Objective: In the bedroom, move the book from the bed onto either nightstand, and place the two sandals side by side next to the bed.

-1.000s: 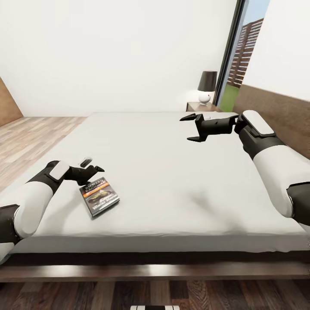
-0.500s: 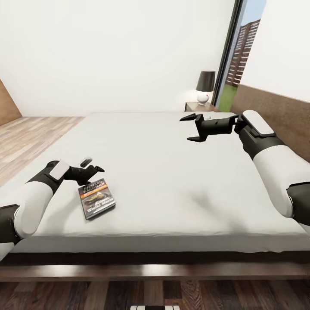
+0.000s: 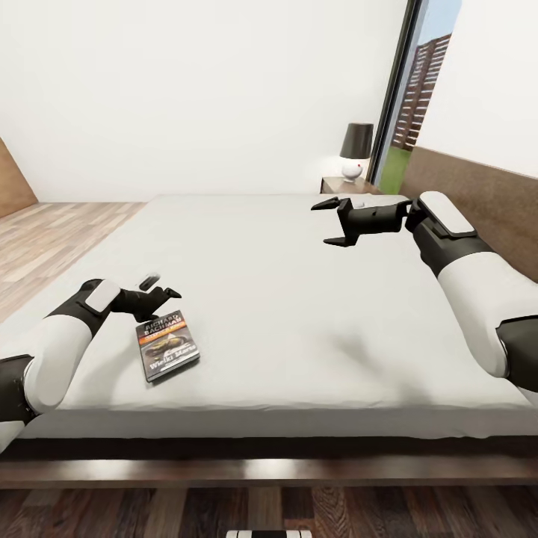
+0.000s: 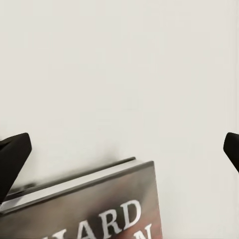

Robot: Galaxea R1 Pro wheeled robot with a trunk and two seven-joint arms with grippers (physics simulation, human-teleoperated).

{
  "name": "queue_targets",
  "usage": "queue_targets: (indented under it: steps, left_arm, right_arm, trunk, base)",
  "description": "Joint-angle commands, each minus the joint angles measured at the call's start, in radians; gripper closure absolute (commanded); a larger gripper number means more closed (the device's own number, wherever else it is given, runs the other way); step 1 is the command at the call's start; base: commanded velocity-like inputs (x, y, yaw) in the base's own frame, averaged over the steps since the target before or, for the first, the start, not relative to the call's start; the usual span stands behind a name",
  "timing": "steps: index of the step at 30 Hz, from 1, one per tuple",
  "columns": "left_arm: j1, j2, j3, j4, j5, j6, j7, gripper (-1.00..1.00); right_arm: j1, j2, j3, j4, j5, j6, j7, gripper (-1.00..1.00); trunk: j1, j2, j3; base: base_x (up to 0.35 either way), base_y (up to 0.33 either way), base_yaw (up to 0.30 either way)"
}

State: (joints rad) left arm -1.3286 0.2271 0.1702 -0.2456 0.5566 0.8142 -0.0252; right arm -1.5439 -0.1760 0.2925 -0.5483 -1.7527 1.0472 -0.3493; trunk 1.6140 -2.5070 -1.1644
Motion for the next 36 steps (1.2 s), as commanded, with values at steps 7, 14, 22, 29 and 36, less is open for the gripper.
queue_targets:
  steps: [7,14,22,29,36]
  left_arm:
    - [0.000,0.000,0.003,0.006,-0.007,0.008,0.002,-1.00]
    - [0.000,0.000,0.003,0.006,-0.007,0.008,0.002,-1.00]
    - [0.000,0.000,0.003,0.006,-0.007,0.009,0.001,-1.00]
    - [0.000,0.000,0.003,0.006,-0.007,0.009,0.001,-1.00]
    - [0.000,0.001,0.003,0.006,-0.007,0.010,0.001,-1.00]
  right_arm:
    - [-0.001,-0.001,0.005,-0.001,-0.008,0.000,-0.006,-1.00]
    - [-0.001,0.002,0.005,-0.001,-0.007,0.000,-0.007,-1.00]
    - [-0.001,0.004,0.005,0.000,-0.004,0.000,-0.007,-1.00]
    - [-0.001,0.004,0.005,0.001,-0.005,0.000,-0.007,-1.00]
    - [-0.001,0.004,0.006,0.001,-0.004,0.000,-0.007,-1.00]
  trunk:
    - [0.000,0.000,-0.001]
    - [0.000,0.000,-0.001]
    - [0.000,0.000,-0.001]
    - [0.000,0.000,-0.001]
    - [0.000,0.000,-0.001]
  base:
    - [0.000,-0.001,0.000]
    - [0.000,0.000,0.000]
    - [0.000,0.000,0.000]
    - [-0.029,0.000,0.000]
    - [-0.082,0.000,0.000]
